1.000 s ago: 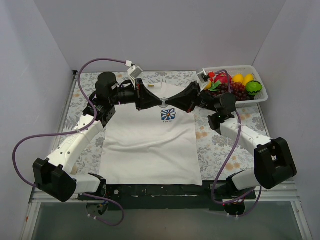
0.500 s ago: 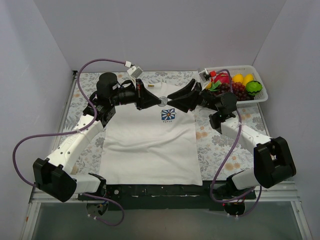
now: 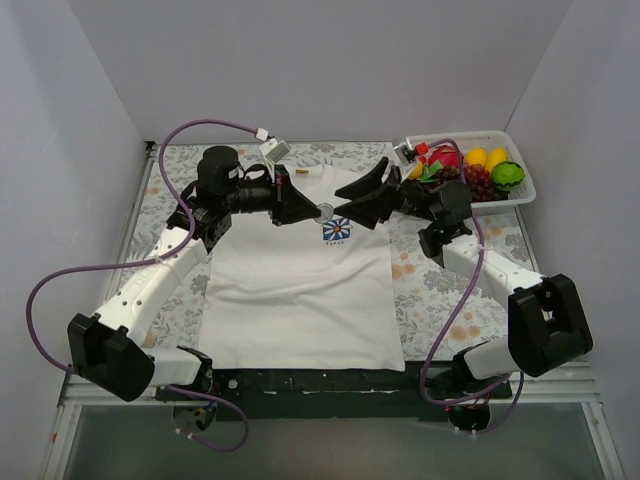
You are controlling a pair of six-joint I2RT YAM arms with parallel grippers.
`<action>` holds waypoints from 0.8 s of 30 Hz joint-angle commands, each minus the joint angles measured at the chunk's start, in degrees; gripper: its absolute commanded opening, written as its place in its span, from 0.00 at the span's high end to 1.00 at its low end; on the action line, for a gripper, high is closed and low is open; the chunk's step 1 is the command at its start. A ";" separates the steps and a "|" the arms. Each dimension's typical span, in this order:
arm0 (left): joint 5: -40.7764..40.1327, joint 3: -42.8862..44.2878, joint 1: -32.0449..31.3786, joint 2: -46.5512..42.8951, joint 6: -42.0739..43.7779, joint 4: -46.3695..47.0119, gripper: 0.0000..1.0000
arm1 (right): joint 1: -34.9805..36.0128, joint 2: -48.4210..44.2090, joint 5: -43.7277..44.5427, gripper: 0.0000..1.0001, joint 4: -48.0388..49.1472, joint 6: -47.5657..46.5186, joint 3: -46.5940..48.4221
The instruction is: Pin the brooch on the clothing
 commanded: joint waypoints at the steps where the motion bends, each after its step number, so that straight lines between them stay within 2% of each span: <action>1: 4.36 2.19 0.14 -0.24 1.14 -0.52 1.00 | -0.14 0.90 -2.72 0.37 0.81 -0.87 2.93; 4: 4.54 2.10 0.14 -0.24 0.70 0.18 1.00 | -0.14 2.47 -4.83 0.43 1.94 0.09 3.72; 9: 5.59 2.27 0.14 0.20 -0.09 1.33 1.00 | 0.12 4.06 -6.94 0.47 4.93 3.08 4.16; 12: 5.95 2.54 0.14 0.56 -0.36 1.50 1.00 | 0.38 4.85 -7.73 0.55 4.94 3.35 4.78; 13: 6.21 2.54 0.14 0.64 -0.44 1.68 1.00 | 0.47 4.94 -7.82 0.67 4.94 3.35 4.78; 15: 6.21 2.45 0.14 0.64 -0.71 1.94 1.00 | 0.47 5.03 -7.91 0.76 5.11 3.44 4.95; 16: 6.21 2.45 0.14 0.64 -0.71 1.94 1.00 | 0.65 5.20 -7.99 0.93 5.11 3.53 4.95; 17: 6.12 2.36 0.14 0.56 -0.71 1.94 1.00 | 0.65 5.29 -7.99 0.99 5.02 3.53 5.22; 21: 4.81 1.92 0.14 -0.06 -0.80 2.03 0.93 | 0.65 4.24 -6.51 0.99 5.29 2.91 3.82; 22: 3.24 1.75 0.14 -0.32 -0.62 1.94 0.86 | 0.56 2.93 -5.54 0.99 5.29 2.56 3.20; 24: 0.86 0.52 0.14 -1.98 -0.88 2.20 0.80 | 0.56 1.43 -2.13 0.99 5.64 1.51 0.93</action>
